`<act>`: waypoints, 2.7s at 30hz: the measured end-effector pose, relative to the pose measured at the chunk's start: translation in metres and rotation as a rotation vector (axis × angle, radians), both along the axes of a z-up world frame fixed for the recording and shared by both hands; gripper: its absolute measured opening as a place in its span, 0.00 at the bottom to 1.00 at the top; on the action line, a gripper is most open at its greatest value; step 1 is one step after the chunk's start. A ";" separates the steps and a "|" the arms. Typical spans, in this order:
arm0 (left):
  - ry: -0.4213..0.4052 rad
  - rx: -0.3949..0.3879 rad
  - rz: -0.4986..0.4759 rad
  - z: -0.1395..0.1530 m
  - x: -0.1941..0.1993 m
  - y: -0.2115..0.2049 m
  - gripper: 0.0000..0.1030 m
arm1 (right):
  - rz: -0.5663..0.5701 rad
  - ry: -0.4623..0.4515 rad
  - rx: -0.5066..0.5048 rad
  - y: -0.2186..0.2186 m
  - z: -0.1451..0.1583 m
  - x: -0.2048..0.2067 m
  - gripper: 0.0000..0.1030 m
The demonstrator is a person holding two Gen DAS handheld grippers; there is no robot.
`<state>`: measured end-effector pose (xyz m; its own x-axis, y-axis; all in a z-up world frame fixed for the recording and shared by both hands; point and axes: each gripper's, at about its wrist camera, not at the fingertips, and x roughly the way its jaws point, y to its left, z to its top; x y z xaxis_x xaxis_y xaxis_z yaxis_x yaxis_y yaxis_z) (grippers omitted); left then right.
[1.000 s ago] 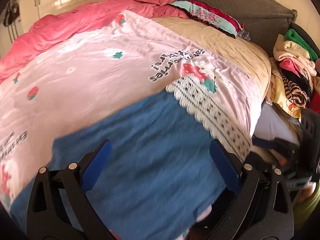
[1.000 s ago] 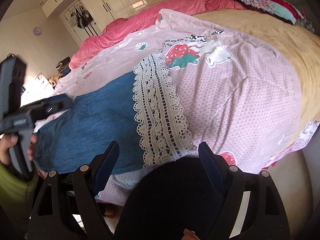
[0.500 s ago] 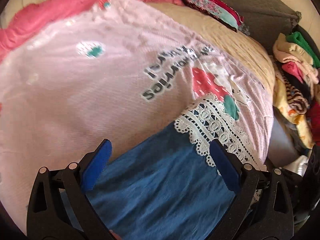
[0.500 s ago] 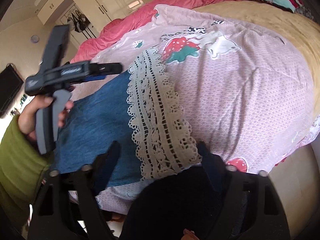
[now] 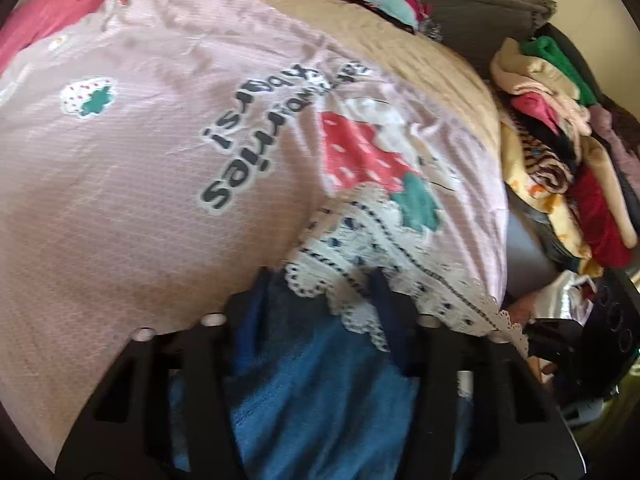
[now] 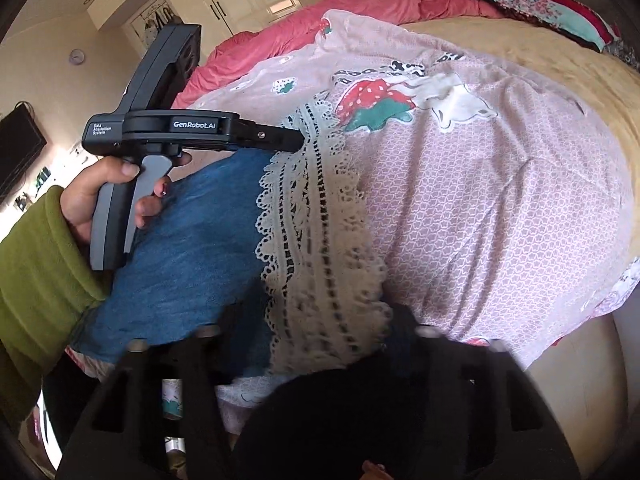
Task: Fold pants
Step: 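Grasp the lace-trimmed edge of the shorts with the left gripper, then lift the lace edge with the left gripper and fold it over the shorts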
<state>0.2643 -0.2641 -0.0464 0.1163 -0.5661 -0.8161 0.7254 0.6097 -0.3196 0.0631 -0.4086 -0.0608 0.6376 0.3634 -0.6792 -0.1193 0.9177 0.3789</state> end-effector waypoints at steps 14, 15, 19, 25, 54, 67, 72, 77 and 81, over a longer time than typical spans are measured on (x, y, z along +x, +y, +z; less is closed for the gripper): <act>-0.087 -0.016 0.034 0.004 -0.012 0.000 0.14 | 0.012 -0.006 -0.019 0.014 0.004 0.003 0.25; -0.090 -0.032 0.033 0.008 -0.013 0.003 0.13 | 0.020 -0.026 -0.006 0.016 0.009 0.001 0.25; -0.053 -0.147 0.052 0.023 -0.015 0.027 0.13 | 0.079 -0.098 0.015 0.034 0.031 -0.007 0.25; -0.051 -0.298 0.145 0.057 -0.023 0.099 0.13 | 0.192 -0.183 0.017 0.073 0.066 -0.013 0.25; 0.131 -0.440 0.597 0.008 -0.054 0.300 0.51 | 0.624 -0.268 -0.526 0.295 0.022 -0.044 0.40; 0.108 -0.428 0.628 0.008 -0.060 0.308 0.15 | 0.639 -0.237 -0.445 0.295 0.028 -0.065 0.18; 0.084 -0.383 0.668 0.014 -0.072 0.318 0.15 | 0.708 -0.272 -0.489 0.309 0.025 -0.075 0.18; 0.098 -0.317 0.695 -0.002 -0.069 0.319 0.17 | 0.741 -0.234 -0.486 0.310 0.011 -0.072 0.27; 0.080 -0.311 0.701 -0.003 -0.068 0.319 0.19 | 0.766 -0.197 -0.377 0.299 0.022 -0.072 0.39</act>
